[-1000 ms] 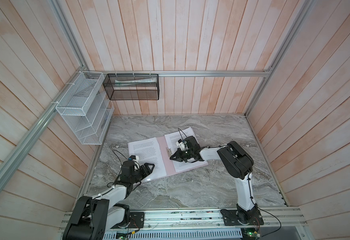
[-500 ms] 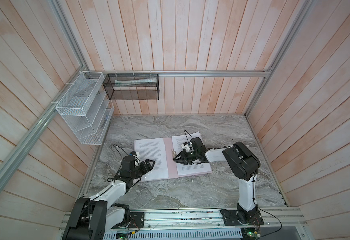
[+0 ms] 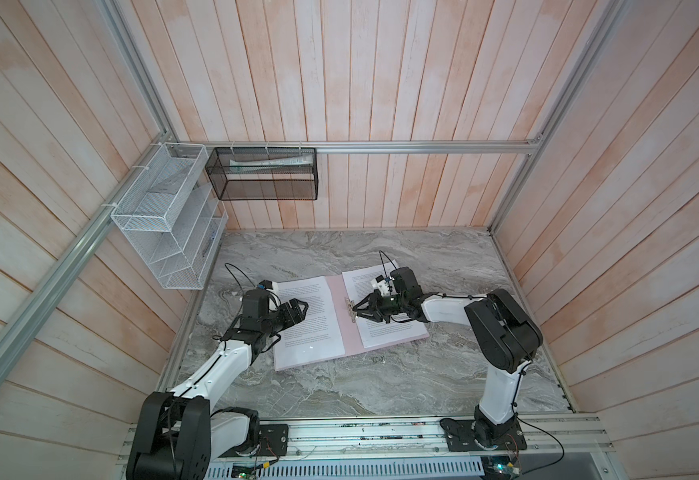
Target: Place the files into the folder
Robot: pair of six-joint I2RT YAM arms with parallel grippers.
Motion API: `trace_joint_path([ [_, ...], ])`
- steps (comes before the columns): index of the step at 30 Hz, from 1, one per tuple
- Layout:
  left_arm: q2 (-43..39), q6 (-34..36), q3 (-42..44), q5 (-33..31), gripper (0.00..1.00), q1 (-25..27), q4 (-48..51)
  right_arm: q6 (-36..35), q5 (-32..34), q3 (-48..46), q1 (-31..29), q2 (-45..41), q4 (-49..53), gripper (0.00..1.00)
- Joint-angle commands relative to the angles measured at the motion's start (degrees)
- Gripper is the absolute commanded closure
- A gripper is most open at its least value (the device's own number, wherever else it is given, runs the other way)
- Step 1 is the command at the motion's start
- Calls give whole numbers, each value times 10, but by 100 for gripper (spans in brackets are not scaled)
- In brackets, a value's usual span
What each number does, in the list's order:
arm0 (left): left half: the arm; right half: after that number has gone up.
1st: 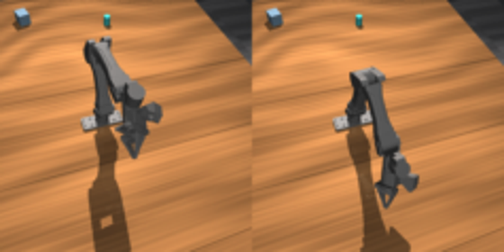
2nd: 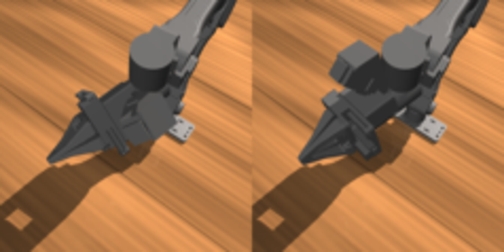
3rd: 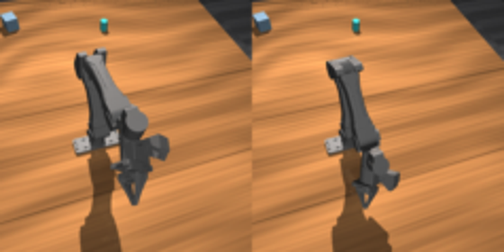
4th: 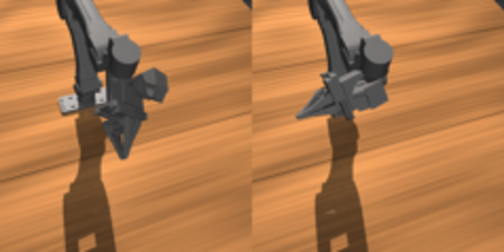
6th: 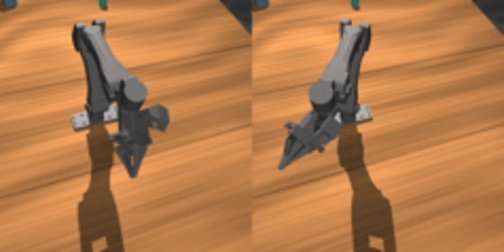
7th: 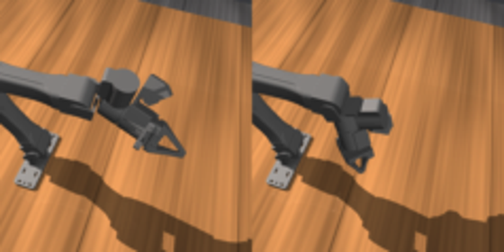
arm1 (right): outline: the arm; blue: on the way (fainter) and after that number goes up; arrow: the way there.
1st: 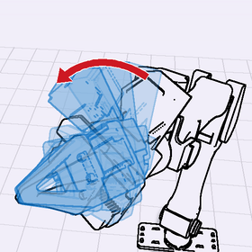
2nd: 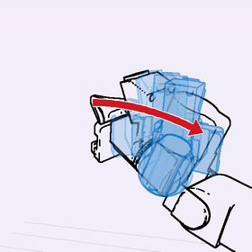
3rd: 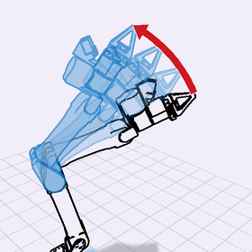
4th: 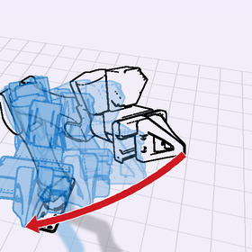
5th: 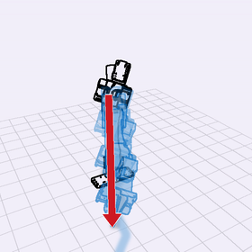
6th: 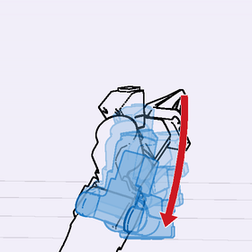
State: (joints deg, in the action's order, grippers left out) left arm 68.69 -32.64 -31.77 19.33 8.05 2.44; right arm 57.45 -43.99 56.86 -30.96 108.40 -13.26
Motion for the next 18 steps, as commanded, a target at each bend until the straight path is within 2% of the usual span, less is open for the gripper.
trace_joint_path([
  [1,1,25,-16,-31,14,-12,41,-55,22,-4,14,-27,35,76],
  [5,-13,22,-12,-32,11,-41,52,-144,55,0,51,-65,102,79],
  [9,-20,26,-12,-55,0,-69,88,-232,112,10,98,-106,175,72],
  [14,-10,28,-7,-54,0,-98,112,-271,139,3,161,-119,201,67],
  [18,-3,16,9,-49,0,-102,105,-279,128,-12,194,-109,188,57],
])
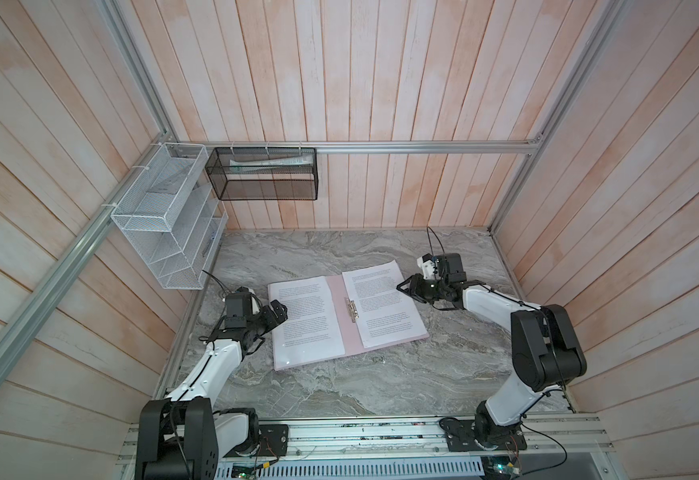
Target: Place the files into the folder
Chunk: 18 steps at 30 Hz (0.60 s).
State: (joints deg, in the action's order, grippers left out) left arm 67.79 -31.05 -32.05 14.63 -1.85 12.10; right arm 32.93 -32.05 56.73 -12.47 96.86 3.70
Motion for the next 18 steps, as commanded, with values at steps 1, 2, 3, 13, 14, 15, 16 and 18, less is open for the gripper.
trace_joint_path([
  [1,7,-3,17,-2,0,-4,6,-36,9,-15,14,9,13,53],
  [2,9,-6,21,-2,0,-6,4,-36,8,-18,18,11,7,53],
  [3,13,-8,24,-1,0,-7,4,-34,4,-23,23,13,0,52],
  [13,58,-18,53,65,0,-22,-52,5,-67,-73,63,38,-90,54],
  [14,63,-18,53,72,0,-23,-58,17,-79,-85,70,40,-109,55],
  [15,67,-19,54,77,0,-23,-64,22,-83,-92,76,42,-119,55],
  [16,71,-19,56,81,0,-23,-69,22,-82,-95,79,45,-119,56],
  [18,79,-19,58,93,0,-23,-80,17,-75,-101,83,47,-118,56],
])
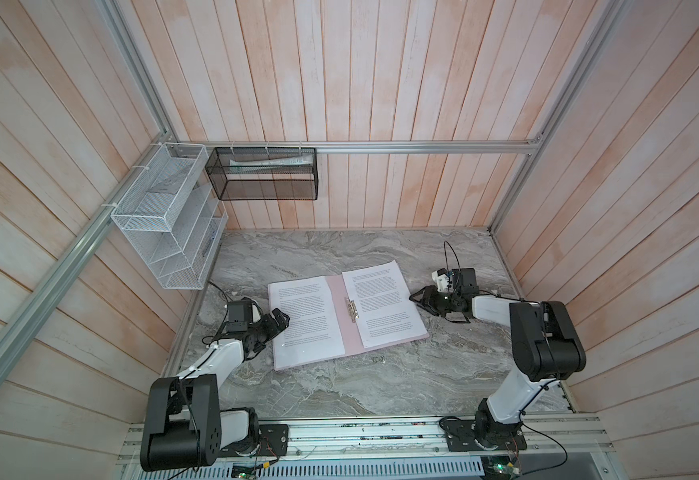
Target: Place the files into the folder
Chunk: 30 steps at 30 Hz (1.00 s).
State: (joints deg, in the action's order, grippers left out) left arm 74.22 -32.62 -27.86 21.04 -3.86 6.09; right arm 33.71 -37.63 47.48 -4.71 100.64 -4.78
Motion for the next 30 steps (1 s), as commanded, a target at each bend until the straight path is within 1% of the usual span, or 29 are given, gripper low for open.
trace_joint_path([
  [1,18,-3,17,33,0,-3,-23,6,-14,-10,5,10,-29,56],
  [9,32,-3,15,56,0,-3,-48,-17,0,-16,6,26,-9,56],
  [18,27,-11,15,85,0,-2,-70,0,-26,-65,5,20,-43,59],
  [23,5,-24,20,120,0,-2,-87,8,-38,-88,2,17,-58,60],
  [27,-30,-24,14,122,0,-2,-64,9,-34,-98,-2,13,-61,61],
  [28,-39,-22,13,121,0,-2,-58,8,-29,-99,-2,12,-58,61],
  [30,-53,-16,8,117,0,-2,-44,0,6,-90,-5,-2,-30,62],
])
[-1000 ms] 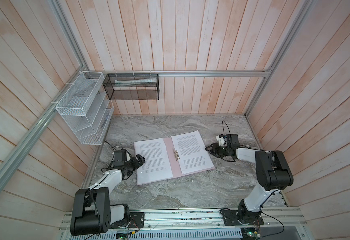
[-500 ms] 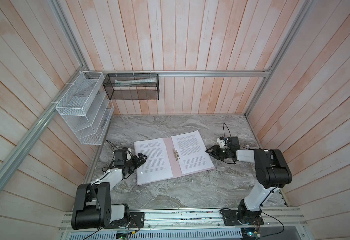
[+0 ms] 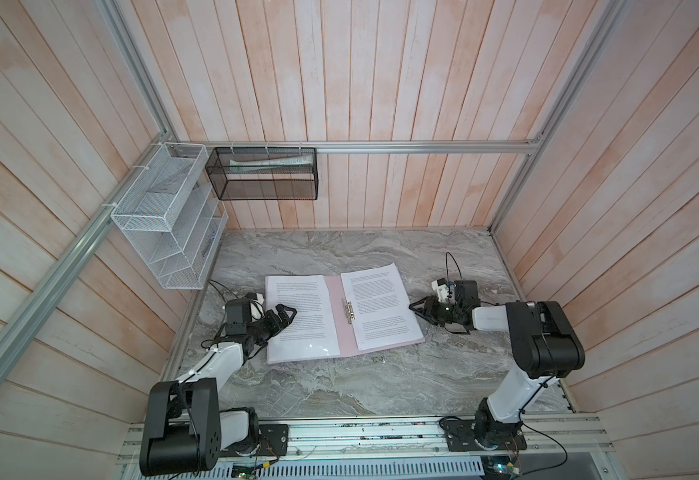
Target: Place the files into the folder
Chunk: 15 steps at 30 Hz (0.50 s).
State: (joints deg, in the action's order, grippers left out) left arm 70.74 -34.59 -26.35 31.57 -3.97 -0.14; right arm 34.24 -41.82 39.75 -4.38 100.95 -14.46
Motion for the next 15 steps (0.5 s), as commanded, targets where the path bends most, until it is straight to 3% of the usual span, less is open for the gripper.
trace_joint_path([
  [1,-23,6,-10,12,0,-1,26,-12,75,-7,-12,-16,86,62],
  [5,-34,14,-19,18,0,-1,38,-5,179,16,-33,-93,138,61],
  [9,-40,10,-24,28,0,-1,39,-24,301,97,-106,-148,219,61],
  [12,-46,11,-27,33,0,-2,41,-40,362,165,-176,-138,263,61],
  [15,-50,8,-28,38,0,-2,41,-48,374,229,-231,-94,281,64],
])
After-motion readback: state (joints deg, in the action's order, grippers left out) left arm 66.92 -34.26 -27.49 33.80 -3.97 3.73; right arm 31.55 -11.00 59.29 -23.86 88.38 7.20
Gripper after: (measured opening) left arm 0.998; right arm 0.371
